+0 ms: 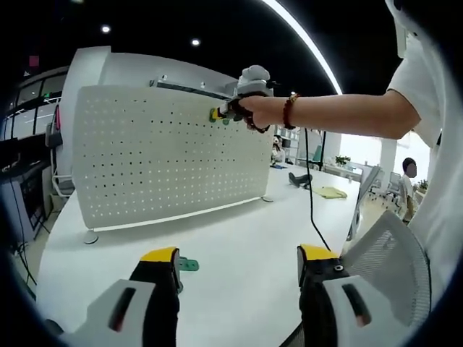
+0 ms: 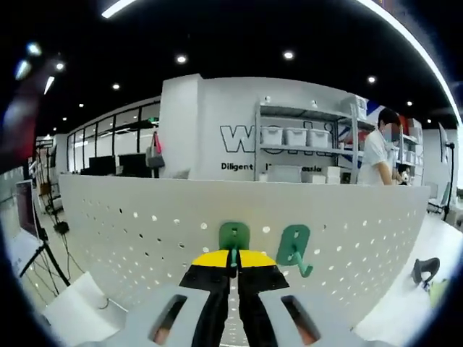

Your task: Insert the hook assembly into the mounting plate slot until the hook locks in place.

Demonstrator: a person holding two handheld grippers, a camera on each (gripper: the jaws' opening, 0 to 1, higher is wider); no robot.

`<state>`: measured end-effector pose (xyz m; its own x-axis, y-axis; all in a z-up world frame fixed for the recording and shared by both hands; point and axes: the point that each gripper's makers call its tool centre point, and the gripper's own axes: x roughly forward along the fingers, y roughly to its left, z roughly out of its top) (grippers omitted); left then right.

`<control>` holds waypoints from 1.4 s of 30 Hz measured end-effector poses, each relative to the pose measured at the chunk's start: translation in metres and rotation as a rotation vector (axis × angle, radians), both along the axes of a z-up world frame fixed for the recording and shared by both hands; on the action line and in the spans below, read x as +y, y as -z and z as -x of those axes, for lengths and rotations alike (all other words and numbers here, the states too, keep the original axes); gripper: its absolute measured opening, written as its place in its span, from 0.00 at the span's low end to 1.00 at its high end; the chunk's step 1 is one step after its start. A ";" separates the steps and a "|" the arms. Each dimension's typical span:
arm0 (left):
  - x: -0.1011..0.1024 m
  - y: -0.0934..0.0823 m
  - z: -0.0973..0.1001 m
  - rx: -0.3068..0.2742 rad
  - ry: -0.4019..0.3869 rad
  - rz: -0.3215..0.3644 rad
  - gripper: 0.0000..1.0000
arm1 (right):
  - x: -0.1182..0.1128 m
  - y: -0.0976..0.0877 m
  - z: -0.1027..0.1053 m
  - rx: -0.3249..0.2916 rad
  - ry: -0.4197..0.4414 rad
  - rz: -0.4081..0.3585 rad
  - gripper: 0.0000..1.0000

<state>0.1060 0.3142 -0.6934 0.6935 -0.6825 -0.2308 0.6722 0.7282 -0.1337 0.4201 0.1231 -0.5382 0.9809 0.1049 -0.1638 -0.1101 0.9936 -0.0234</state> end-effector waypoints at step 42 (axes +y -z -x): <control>0.000 0.010 0.001 0.040 0.004 -0.021 0.64 | 0.036 0.072 0.062 0.118 -0.200 0.027 0.16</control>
